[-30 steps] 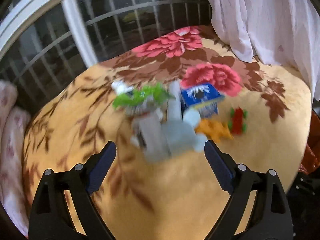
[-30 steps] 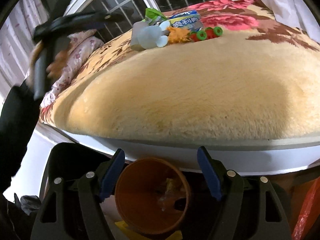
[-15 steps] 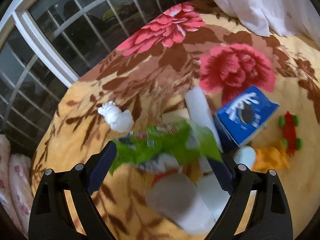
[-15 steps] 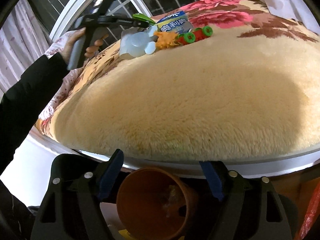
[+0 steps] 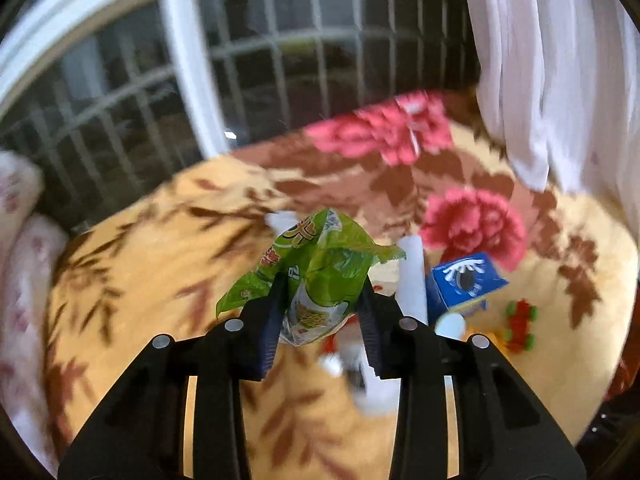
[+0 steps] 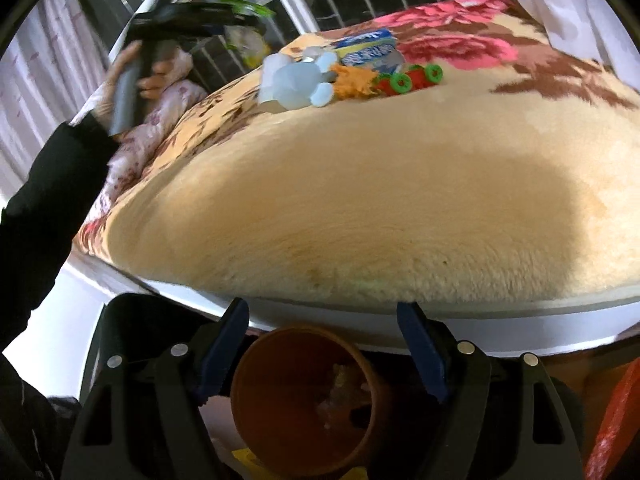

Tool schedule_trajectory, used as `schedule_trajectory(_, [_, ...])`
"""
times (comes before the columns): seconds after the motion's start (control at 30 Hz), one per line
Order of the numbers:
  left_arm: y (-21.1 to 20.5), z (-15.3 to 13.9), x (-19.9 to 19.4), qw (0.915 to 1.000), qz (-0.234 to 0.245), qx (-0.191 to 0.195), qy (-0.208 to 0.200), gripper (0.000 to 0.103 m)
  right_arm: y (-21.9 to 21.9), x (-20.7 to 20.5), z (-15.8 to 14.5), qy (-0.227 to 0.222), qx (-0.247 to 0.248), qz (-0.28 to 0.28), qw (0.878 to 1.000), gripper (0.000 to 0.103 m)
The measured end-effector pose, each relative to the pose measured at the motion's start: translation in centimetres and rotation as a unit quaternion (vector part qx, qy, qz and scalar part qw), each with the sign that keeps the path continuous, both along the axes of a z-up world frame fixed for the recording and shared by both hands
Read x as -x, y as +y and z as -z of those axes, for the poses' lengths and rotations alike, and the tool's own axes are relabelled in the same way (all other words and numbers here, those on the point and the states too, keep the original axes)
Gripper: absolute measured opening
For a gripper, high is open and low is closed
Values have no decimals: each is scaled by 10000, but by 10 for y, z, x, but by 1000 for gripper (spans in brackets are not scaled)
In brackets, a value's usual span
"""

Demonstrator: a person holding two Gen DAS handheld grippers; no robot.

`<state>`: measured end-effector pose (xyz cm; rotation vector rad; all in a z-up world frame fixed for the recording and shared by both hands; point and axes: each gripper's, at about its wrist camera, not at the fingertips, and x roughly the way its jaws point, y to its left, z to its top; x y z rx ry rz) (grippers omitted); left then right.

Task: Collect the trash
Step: 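Grasp the green snack wrapper with the left gripper while the right gripper grasps white tissue, then carry wrapper and tissue over the orange bucket and open both grippers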

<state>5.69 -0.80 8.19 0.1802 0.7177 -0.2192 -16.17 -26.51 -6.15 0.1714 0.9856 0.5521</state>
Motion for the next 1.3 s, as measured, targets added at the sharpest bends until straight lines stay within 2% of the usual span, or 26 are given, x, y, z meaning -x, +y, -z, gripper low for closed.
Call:
schedule_trajectory(0.13, [24,-17,74,9979,-530,10,-371,34,3,0,-24,-187,69,-302,9993,76])
schedule_trajectory(0.23, [32,-9,122,9944,-928,39,-512,34,5,-12,-48,-393,30,-493,9980,76])
schedule_trajectory(0.3, [33,-1,139,9921,-1141,87,-521,34,9,-34,-71,-578,9,-556,9968,76])
schedule_trajectory(0.37, [33,12,154,9894,-1351,169,-495,34,14,-59,-86,-634,-52,-599,9962,76])
schedule_trajectory(0.47, [35,30,161,9882,-1421,457,-332,34,30,-117,-109,-748,-90,-624,9952,76])
schedule_trajectory(0.6, [35,43,157,9875,-1475,486,-274,34,72,-211,-124,-597,-119,-691,9958,76])
schedule_trajectory(0.8, [34,59,146,9885,-1412,520,-147,34,145,-329,-109,-63,93,-642,9979,76])
schedule_trajectory(0.87, [38,65,141,9877,-1461,554,-74,34,170,-367,-97,90,370,-551,9978,76])
schedule_trajectory(0.97, [43,70,135,9867,-1509,612,-4,34,198,-411,-75,377,658,-441,9961,75])
schedule_trajectory(1.0, [44,70,133,9866,-1506,634,8,34,202,-422,-67,484,713,-354,9956,71])
schedule_trajectory(1.13, [45,70,128,9868,-1497,617,-34,34,221,-452,-45,738,940,-263,9925,65])
schedule_trajectory(1.17, [45,70,127,9866,-1503,625,-40,34,228,-458,-37,839,1131,-270,9897,60])
schedule_trajectory(1.23, [45,71,124,9864,-1503,661,-25,34,237,-463,-24,983,1438,-277,9843,35])
schedule_trajectory(1.27, [46,71,124,9860,-1526,672,-32,34,241,-464,-19,1009,1654,-239,9808,30])
schedule_trajectory(1.3, [46,71,124,9858,-1531,685,-24,34,243,-460,-20,895,1786,-219,9796,30])
